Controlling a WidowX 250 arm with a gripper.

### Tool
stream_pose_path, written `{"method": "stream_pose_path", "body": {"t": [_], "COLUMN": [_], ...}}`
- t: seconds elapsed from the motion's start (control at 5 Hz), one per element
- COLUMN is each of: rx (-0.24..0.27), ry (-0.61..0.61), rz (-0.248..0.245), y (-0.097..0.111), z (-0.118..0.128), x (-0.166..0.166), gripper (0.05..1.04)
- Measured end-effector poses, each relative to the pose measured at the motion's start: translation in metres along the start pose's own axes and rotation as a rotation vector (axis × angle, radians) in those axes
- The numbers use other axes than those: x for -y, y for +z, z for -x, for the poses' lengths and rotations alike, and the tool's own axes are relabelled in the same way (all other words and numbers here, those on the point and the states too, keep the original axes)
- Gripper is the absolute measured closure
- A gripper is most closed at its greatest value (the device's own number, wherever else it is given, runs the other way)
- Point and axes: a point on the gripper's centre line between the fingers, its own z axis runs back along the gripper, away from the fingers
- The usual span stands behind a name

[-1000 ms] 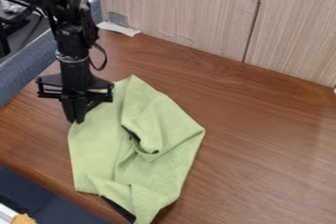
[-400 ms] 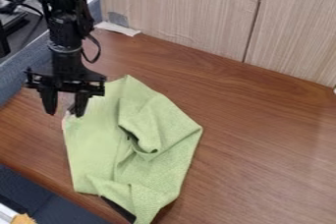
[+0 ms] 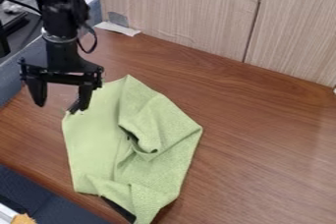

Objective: Unfold the cloth from right to left

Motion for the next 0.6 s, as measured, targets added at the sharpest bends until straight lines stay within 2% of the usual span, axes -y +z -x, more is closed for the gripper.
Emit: {"method": "stream_pose_path", "body": {"t": [0.2, 0.4, 0.6], "rx": [0.041, 0.097, 0.101], "ry": [0.007, 0.049, 0.051], "rz": [0.008, 0.019, 0.022], "y": [0.019, 0.048, 0.049], "z": [0.007, 0.019, 0.019], "x": [-0.002, -0.008, -0.008], "gripper": [0.083, 0.083, 0.083]}}
